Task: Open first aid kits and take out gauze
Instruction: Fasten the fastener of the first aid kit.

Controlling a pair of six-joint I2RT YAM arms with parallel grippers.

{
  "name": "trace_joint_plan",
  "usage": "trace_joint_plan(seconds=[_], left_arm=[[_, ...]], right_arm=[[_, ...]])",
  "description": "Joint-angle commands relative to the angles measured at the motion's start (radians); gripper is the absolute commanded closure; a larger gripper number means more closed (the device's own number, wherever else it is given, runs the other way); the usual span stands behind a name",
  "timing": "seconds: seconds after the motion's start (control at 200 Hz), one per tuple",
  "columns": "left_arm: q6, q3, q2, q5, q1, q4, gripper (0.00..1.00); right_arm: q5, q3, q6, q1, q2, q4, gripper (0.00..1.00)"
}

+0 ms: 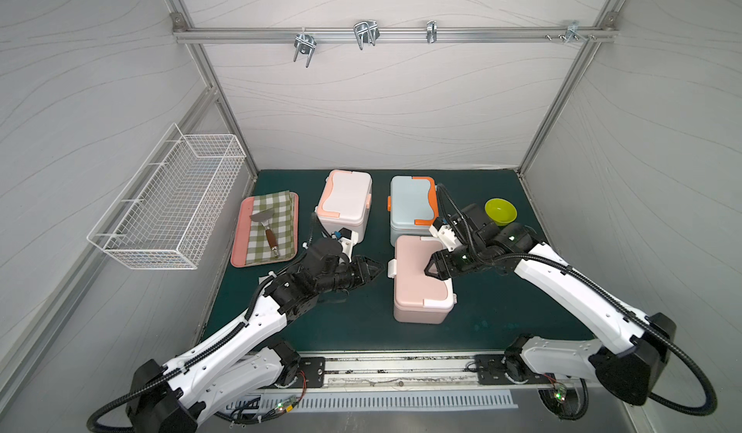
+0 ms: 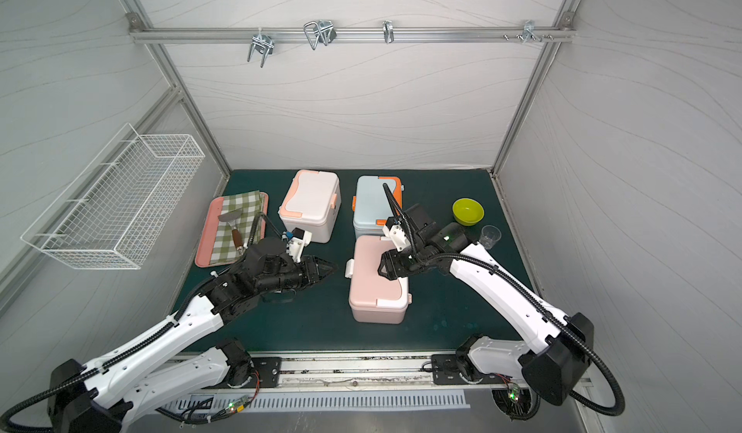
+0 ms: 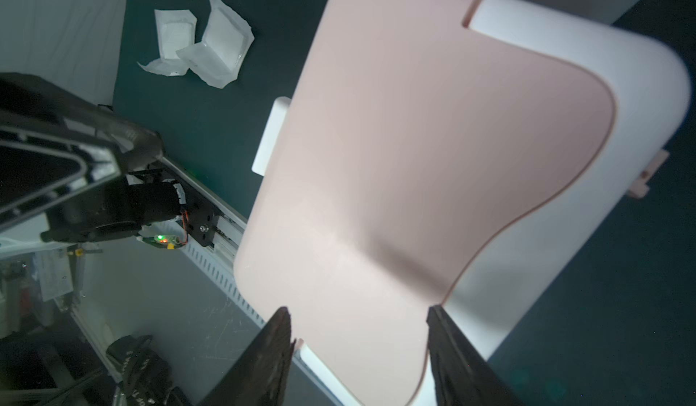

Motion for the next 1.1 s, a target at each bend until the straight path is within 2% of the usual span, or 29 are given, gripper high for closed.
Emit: trace_joint_plan(seconds=[0.0, 0.05, 0.265, 0.535, 1.096], left_arm=[[0.108, 0.08, 0.069, -0.049, -0.02, -0.13, 0.77], [0.122, 0.101, 0.099, -0.048, -0.022, -0.134, 0.79], [0.172, 0.169, 0.197, -0.03, -0.028, -0.127, 0.8], [0.227, 0.249, 0.258, -0.052, -0.03, -0.184, 0.8], [0.245, 0.269, 0.358, -0.052, -0.042, -0.174, 0.82]], right_arm=[[0.007, 0.003, -0.007, 0.011, 0.022, -0.011, 0.45], [0.007, -0.003, -0.007, 0.011, 0.026, -0.008, 0.48], [-0.002, -0.025, -0.01, 0.011, 0.036, 0.008, 0.48], [-0.007, -0.048, -0.007, 0.011, 0.033, 0.024, 0.47], [-0.013, -0.071, -0.003, 0.01, 0.025, 0.04, 0.47]])
